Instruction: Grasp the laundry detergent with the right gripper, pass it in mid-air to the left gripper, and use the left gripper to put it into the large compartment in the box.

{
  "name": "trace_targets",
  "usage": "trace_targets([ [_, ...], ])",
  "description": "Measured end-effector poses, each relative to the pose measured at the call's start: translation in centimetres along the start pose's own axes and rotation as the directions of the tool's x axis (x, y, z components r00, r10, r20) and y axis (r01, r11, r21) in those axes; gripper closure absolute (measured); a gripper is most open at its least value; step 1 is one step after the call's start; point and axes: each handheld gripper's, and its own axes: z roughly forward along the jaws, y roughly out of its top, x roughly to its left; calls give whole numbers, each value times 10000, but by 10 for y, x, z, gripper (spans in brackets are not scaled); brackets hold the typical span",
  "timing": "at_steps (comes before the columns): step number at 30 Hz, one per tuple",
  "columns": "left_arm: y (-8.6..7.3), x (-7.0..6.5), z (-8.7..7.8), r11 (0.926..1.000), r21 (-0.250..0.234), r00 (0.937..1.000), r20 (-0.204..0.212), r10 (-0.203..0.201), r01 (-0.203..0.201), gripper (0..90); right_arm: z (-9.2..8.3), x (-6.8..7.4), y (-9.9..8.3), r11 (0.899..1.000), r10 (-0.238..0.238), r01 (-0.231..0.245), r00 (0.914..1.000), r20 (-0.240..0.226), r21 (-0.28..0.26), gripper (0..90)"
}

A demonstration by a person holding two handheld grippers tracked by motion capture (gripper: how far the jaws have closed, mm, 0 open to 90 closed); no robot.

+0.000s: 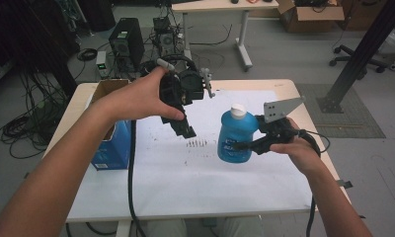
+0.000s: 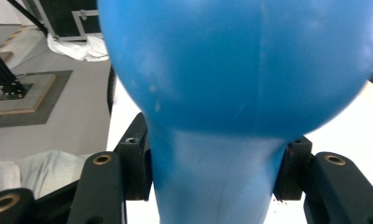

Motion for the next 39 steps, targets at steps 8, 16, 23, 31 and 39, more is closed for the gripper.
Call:
trace_targets([
  [8, 4, -7, -7, 9998, 103, 9993, 356, 135, -139, 88, 20, 3, 15, 9995, -194, 203, 9991, -387, 227, 439],
  [16, 8, -9, -5, 9993, 354, 9988, 474, 121, -138, 87, 38, 5, 24, 9983, -348, 380, 9969, -710, 439, 440],
  [23, 12, -8, -3, 9992, 392, 9987, 506, 37, -57, 69, 53, 8, 28, 9964, -361, 436, 9941, -1021, 732, 441],
  [31, 18, -8, 5, 9981, 603, 9986, 528, 102, -134, 62, 63, 9, 35, 9955, -482, 573, 9919, -1179, 750, 440],
  [39, 22, -7, 12, 9966, 769, 9979, 602, 236, -282, 62, 67, 10, 41, 9943, -541, 654, 9900, -1305, 844, 441],
])
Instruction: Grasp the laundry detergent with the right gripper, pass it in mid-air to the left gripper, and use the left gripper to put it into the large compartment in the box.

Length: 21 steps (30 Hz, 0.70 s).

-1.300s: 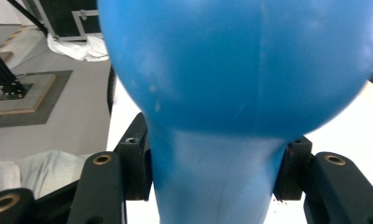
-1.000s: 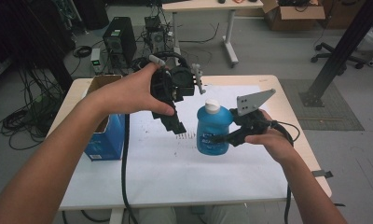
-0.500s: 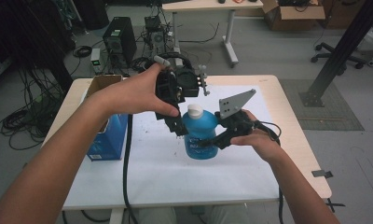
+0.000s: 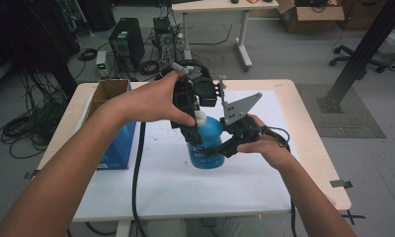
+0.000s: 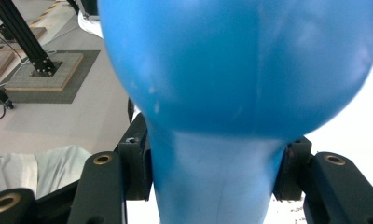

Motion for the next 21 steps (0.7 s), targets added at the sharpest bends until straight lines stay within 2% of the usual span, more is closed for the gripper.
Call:
trace_targets([
  [11, 4, -1, 6, 9992, 101, 9992, 128, 384, -386, 69, 5, 3, 4, 10000, -62, 63, 9994, -351, 26, 440],
  [21, 4, -1, 9, 9986, 165, 9985, 195, 504, -507, 115, 4, 3, 5, 9999, -74, 77, 9993, -356, 76, 440],
])
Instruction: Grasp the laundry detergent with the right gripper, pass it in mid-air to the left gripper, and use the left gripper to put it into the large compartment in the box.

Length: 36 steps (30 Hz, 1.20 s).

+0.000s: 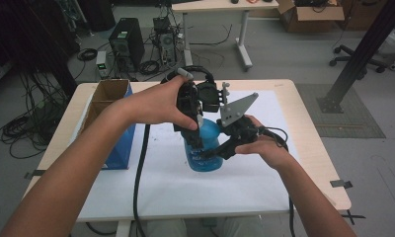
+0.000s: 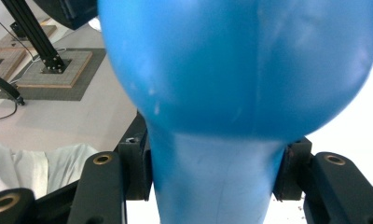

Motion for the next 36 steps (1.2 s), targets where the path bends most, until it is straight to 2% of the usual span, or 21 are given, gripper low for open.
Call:
trace_targets([
  [21, -4, 1, 2, 9999, 54, 10000, 2, 89, -89, 204, 3, -1, 1, 10000, -70, 70, 10000, -20, -9, 440],
  [27, -4, 0, 2, 9998, 72, 9998, 44, 175, -176, 271, 3, 0, 2, 10000, -49, 49, 10000, -13, -24, 440],
  [36, -4, -1, 3, 9997, 108, 9997, 33, 226, -226, 312, 3, 0, 1, 10000, -53, 53, 10000, -25, -26, 439],
])
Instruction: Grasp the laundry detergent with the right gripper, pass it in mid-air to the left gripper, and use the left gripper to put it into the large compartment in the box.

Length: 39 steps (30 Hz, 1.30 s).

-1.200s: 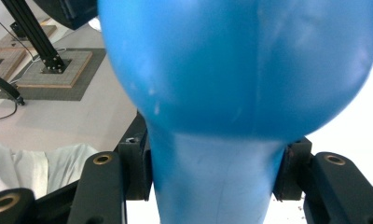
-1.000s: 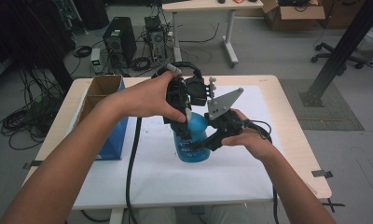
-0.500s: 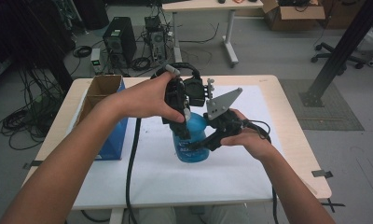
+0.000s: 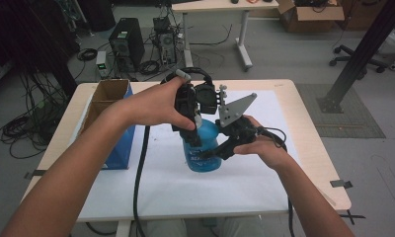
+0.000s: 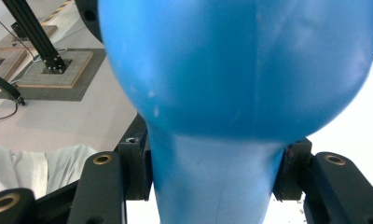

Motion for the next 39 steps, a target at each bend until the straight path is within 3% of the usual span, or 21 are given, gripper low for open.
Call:
trace_targets([
  [21, 1, -2, 2, 9998, 141, 9998, -149, 145, -143, 376, 2, 0, 0, 10000, -10, 10, 10000, 8, 38, 439],
  [34, 3, -3, 0, 9996, 261, 9999, -154, -42, 46, 380, 2, 1, 0, 9999, -34, 34, 10000, 2, 98, 432],
  [39, 2, -3, -4, 9987, 438, 9995, -219, -241, 251, 380, -1, 0, -4, 9989, 321, -325, 9994, 140, 330, 262],
])
